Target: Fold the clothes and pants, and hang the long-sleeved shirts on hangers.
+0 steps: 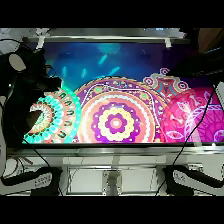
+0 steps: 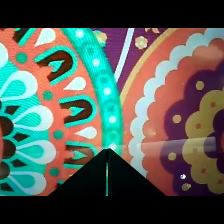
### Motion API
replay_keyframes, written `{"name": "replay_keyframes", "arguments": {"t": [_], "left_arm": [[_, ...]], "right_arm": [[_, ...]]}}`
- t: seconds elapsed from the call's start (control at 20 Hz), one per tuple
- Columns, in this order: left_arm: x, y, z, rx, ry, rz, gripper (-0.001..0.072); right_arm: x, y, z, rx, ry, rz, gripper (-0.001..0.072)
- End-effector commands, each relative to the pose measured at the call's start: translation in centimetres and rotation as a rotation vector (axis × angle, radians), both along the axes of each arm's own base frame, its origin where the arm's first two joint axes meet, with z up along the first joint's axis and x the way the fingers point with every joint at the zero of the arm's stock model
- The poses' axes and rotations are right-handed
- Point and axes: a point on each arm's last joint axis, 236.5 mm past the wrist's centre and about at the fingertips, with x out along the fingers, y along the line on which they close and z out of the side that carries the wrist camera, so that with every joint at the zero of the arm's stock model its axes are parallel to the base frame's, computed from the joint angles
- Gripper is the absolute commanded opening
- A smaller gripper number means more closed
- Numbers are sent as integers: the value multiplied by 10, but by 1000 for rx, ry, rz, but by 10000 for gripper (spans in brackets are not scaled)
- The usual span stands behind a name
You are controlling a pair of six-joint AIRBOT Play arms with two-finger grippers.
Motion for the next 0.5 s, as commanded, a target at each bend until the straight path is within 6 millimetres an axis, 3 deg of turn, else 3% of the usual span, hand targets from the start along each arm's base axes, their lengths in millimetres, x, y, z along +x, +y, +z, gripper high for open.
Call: {"name": "replay_keyframes", "arguments": {"t": [0.0,0.15,0.3,0.4,0.45], "left_arm": [[0,0,0,0,0,0,26],[18,3,1,17,-67,-7,26],[36,11,-6,46,-105,6,26],[44,31,-19,137,-101,10,37],[46,56,-26,255,-89,3,229]], "right_arm": [[0,0,0,0,-1,1,31],[5,1,3,8,-21,-10,31],[29,2,17,51,-108,-77,31],[33,2,20,57,-123,-87,31],[37,0,22,58,-141,-102,32]]}}
